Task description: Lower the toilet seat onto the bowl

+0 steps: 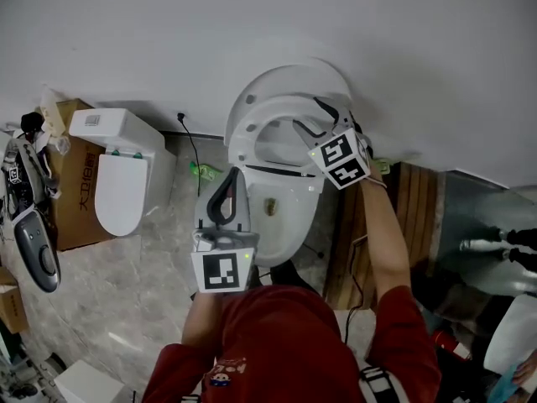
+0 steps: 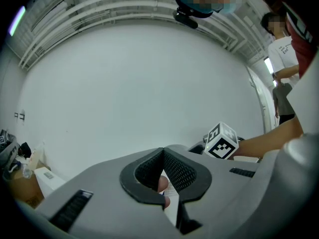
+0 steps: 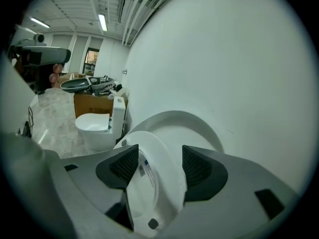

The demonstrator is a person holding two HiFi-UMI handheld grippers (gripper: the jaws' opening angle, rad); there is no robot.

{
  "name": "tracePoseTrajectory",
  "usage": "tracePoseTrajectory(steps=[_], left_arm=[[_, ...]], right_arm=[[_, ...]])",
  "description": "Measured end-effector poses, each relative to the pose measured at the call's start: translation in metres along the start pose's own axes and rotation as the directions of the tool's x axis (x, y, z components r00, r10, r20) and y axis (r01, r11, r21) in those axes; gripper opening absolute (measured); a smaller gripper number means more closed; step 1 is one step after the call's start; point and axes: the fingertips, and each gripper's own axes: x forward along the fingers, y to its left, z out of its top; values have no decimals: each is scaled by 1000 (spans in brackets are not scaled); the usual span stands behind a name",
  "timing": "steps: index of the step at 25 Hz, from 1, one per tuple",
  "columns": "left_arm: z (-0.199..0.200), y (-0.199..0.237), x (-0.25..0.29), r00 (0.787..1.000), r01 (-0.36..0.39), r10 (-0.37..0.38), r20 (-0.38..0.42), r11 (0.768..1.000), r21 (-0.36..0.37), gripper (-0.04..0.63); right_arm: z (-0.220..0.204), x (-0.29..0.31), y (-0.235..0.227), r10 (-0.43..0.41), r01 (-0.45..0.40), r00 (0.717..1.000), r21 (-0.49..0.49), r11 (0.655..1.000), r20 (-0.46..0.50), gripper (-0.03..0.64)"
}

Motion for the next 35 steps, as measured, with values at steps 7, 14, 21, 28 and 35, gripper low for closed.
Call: tracePoseTrajectory(steps=[7,14,21,28,35], left_arm=[[-6,15,2,1000,-8,7,-15,1000,-19,9],[-8,22,2,1000,-11,10,-15,1000,-24,9],[-9,25,-2,1000,-15,15,-15,999,-31,9],[-8,30,-4,1000,-15,15,-22,1000,-25,9],[-7,33,-4,1000,-10,10,-20,1000,-22,9]], right_arm=[[-14,29,0,103,-105,989,-17,994,-111,242],[-21,41,-3,136,-143,977,-29,989,-163,242],[-23,48,-9,121,-127,977,-23,992,-174,242],[-22,50,-15,98,-106,974,-29,994,-203,242],[-25,47,-7,140,-157,959,-50,986,-245,242]])
